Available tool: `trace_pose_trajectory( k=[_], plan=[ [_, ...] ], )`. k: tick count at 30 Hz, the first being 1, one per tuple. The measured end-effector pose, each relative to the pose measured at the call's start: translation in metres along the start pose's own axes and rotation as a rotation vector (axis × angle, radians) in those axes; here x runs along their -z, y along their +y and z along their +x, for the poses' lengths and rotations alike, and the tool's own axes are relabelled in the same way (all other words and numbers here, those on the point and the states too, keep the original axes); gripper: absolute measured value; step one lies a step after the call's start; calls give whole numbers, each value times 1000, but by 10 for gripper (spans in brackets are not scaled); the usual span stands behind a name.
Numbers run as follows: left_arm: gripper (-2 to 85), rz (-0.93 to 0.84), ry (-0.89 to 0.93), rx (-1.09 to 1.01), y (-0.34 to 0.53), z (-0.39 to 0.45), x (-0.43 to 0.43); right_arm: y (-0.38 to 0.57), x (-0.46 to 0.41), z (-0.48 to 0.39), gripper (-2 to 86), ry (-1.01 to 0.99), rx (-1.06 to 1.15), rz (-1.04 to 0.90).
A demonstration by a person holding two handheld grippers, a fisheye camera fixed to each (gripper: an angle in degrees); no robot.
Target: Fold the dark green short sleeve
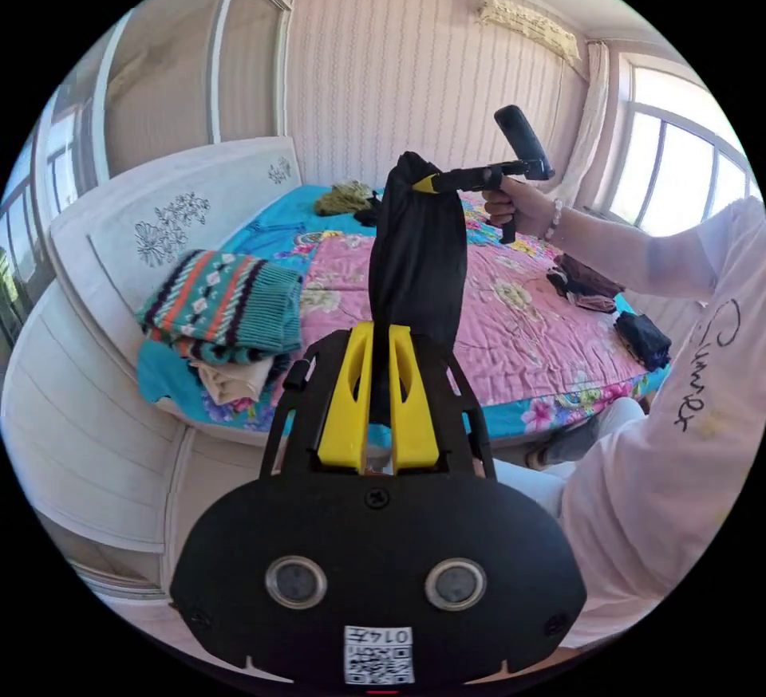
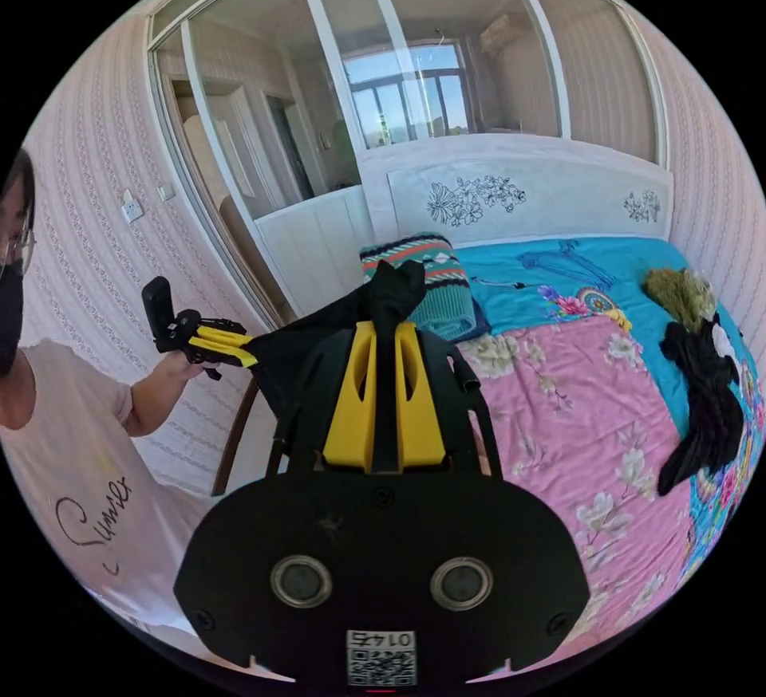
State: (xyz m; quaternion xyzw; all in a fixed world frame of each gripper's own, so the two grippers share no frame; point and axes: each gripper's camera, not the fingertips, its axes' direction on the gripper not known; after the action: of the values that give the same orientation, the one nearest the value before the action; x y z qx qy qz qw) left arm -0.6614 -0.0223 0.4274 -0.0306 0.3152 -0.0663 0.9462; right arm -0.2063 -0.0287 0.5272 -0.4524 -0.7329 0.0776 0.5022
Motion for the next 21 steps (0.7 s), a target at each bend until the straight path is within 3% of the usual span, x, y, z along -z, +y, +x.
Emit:
trace_pose_trajectory(
  k=[4,6,9,11,16,21],
  plan=[
    [39,25,-117,92,-31,-100,-7,-100,-62,2,44,77,48,-64],
    [57,21,-170,286,-37,-183,-39,-152,-123,18,79,193,-21,-108],
    [66,-84,-255,467,-12,-258,-88,-163,-187,33,121,248,-142,-292],
    [68,-147,-286,506,12,-276,-107,-143,-193,29,121,209,-150,-238],
    [68,-84,-316,447,89,-240,-103,-54,-172,12,116,304,-3,-260],
    [48,40,-89,207,192,-95,-97,125,-53,-47,97,363,-10,-110]
  ],
)
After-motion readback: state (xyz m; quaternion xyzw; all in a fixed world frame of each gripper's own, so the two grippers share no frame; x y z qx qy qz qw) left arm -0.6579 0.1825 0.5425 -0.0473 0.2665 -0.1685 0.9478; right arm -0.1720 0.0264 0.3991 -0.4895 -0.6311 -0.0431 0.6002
